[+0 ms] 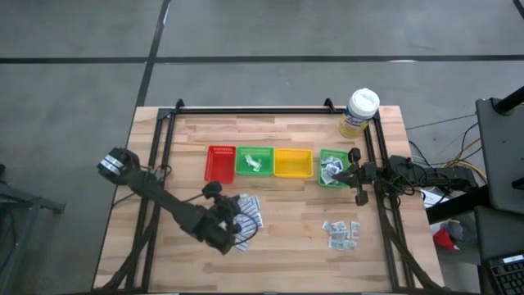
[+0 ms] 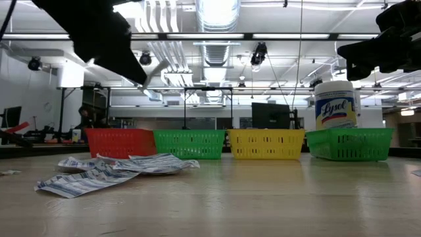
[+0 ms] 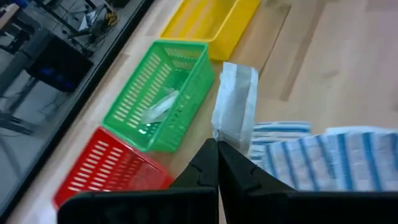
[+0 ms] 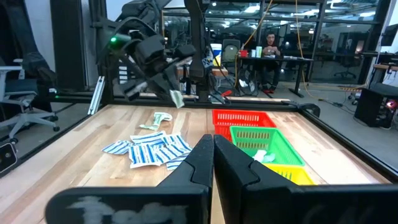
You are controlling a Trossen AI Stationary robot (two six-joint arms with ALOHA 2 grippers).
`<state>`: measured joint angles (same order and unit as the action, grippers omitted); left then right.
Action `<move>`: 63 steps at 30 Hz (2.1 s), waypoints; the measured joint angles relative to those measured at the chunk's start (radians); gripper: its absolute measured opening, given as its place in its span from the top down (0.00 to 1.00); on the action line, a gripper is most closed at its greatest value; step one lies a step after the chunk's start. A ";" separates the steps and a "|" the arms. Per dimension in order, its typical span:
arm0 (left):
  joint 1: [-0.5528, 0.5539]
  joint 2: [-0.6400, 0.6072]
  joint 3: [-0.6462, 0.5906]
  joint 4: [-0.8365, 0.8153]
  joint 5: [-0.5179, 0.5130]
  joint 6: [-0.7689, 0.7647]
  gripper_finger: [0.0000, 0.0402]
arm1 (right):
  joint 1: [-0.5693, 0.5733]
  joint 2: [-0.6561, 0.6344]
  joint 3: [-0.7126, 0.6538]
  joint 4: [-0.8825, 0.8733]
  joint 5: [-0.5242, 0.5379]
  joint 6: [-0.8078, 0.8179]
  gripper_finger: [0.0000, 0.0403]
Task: Pick & Place First Aid Supplies
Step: Put the green bandage into the left green bin
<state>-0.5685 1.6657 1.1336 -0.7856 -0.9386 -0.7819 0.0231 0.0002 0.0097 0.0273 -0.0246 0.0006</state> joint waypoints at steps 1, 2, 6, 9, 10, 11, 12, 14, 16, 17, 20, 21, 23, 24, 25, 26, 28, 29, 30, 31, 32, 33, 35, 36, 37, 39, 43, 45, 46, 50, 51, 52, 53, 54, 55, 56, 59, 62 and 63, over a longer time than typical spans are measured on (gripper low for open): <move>0.012 0.000 0.000 0.000 0.008 0.030 1.00 | 0.000 0.000 0.000 0.000 0.000 0.000 0.98; 0.023 0.000 0.000 0.000 0.013 0.058 1.00 | 0.000 0.000 0.000 0.000 0.000 -0.001 0.98; 0.059 0.000 0.011 -0.001 0.041 0.183 1.00 | 0.000 0.000 0.000 0.000 0.000 -0.003 0.98; 0.082 0.000 0.042 -0.001 0.049 0.285 1.00 | 0.000 0.000 0.000 0.000 0.000 -0.003 0.98; 0.089 0.000 0.052 0.000 0.049 0.321 1.00 | 0.000 0.000 0.000 0.000 0.000 -0.003 0.98; 0.095 0.000 0.062 0.000 0.049 0.361 1.00 | 0.000 0.001 0.000 -0.001 0.000 -0.003 0.98; 0.102 0.000 0.073 -0.001 0.050 0.399 1.00 | 0.000 0.001 0.000 -0.001 0.000 -0.002 0.98; 0.115 0.000 0.091 0.000 0.049 0.470 1.00 | 0.000 0.001 0.000 -0.001 0.000 -0.002 0.98; 0.131 0.000 0.107 -0.004 0.051 0.533 1.00 | 0.000 0.000 0.000 -0.001 0.000 -0.002 0.98; 0.140 0.000 0.115 -0.008 0.051 0.565 1.00 | 0.000 0.000 0.000 -0.001 0.000 -0.001 0.98; 0.171 0.000 0.137 -0.017 0.051 0.653 1.00 | 0.000 0.000 0.000 -0.001 0.000 -0.001 0.98; 0.183 0.000 0.144 -0.022 0.052 0.676 1.00 | 0.000 0.000 0.000 -0.001 0.000 -0.001 0.98; 0.208 0.000 0.159 -0.027 0.055 0.718 1.00 | 0.000 0.000 0.000 -0.001 0.000 0.000 0.98; 0.222 0.000 0.166 -0.026 0.058 0.738 1.00 | 0.000 0.000 0.000 -0.001 0.000 0.000 0.98; 0.236 0.000 0.173 -0.030 0.059 0.755 1.00 | 0.000 0.000 0.000 -0.001 0.000 0.000 0.98; 0.251 0.000 0.179 -0.036 0.060 0.770 1.00 | 0.000 0.000 0.000 -0.001 0.000 0.000 0.98; 0.282 0.000 0.191 -0.045 0.067 0.804 1.00 | 0.000 0.000 0.000 -0.001 0.000 0.000 0.98; 0.300 0.000 0.197 -0.045 0.077 0.821 1.00 | 0.000 0.000 0.000 -0.001 0.000 0.000 0.98; 0.320 0.000 0.203 -0.046 0.098 0.836 1.00 | 0.000 0.000 0.000 -0.001 0.000 0.000 0.98; 0.340 0.000 0.210 -0.046 0.123 0.846 1.00 | 0.000 0.000 0.000 -0.001 0.000 0.000 0.98; 0.361 0.000 0.217 -0.045 0.150 0.859 1.00 | 0.000 0.000 0.000 -0.001 0.000 -0.001 0.98; 0.382 0.000 0.224 -0.045 0.175 0.871 1.00 | 0.000 0.000 0.000 -0.001 0.000 -0.001 0.98; 0.422 0.000 0.233 -0.045 0.206 0.897 1.00 | 0.000 0.000 0.000 -0.001 0.000 -0.003 0.98; 0.441 0.000 0.236 -0.045 0.214 0.910 1.00 | 0.000 0.000 0.000 -0.002 0.000 -0.003 0.98; 0.459 0.000 0.238 -0.046 0.222 0.921 1.00 | 0.000 0.000 0.000 -0.002 0.000 -0.003 0.98; 0.495 0.000 0.240 -0.046 0.237 0.943 1.00 | 0.000 0.000 0.000 -0.002 0.000 -0.003 0.98; 0.562 0.000 0.240 -0.046 0.315 0.964 1.00 | 0.000 0.000 0.000 -0.002 0.000 -0.003 0.98; 0.591 0.000 0.240 -0.046 0.342 0.966 1.00 | 0.000 0.000 0.000 -0.002 0.001 -0.004 0.98; 0.604 0.000 0.240 -0.045 0.352 0.967 1.00 | 0.000 0.000 0.000 -0.002 0.001 -0.006 0.98; 0.644 0.000 0.240 -0.045 0.387 0.989 1.00 | 0.000 0.000 0.000 -0.002 0.001 -0.007 0.98; 0.651 0.000 0.240 -0.045 0.396 0.999 1.00 | 0.000 0.000 0.000 -0.002 0.001 -0.007 0.98; 0.658 0.000 0.240 -0.045 0.404 1.006 1.00 | 0.000 0.000 0.000 -0.002 0.001 -0.007 0.98; 0.664 0.000 0.240 -0.045 0.405 1.009 1.00 | 0.000 0.000 0.000 -0.002 0.001 -0.007 0.98; 0.668 0.000 0.240 -0.045 0.405 1.010 1.00 | 0.000 0.000 0.000 -0.002 0.001 -0.007 0.98; 0.672 0.000 0.240 -0.045 0.405 1.010 1.00 | 0.000 0.000 0.000 -0.002 0.001 -0.007 0.98; 0.674 0.000 0.240 -0.045 0.404 1.010 1.00 | 0.000 0.000 0.000 -0.002 0.001 -0.007 0.98; 0.674 0.000 0.240 -0.045 0.405 1.015 1.00 | 0.000 0.000 0.000 -0.002 0.001 -0.007 0.98; 0.674 0.000 0.240 -0.045 0.407 1.016 1.00 | 0.000 0.000 0.000 -0.002 0.001 -0.011 0.98; 0.674 0.000 0.240 -0.045 0.410 1.016 1.00 | 0.000 0.000 0.000 -0.002 0.001 -0.011 0.98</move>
<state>0.1055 1.6657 1.3739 -0.8304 -0.5287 0.2340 0.0229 0.0006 0.0095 0.0254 -0.0238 -0.0101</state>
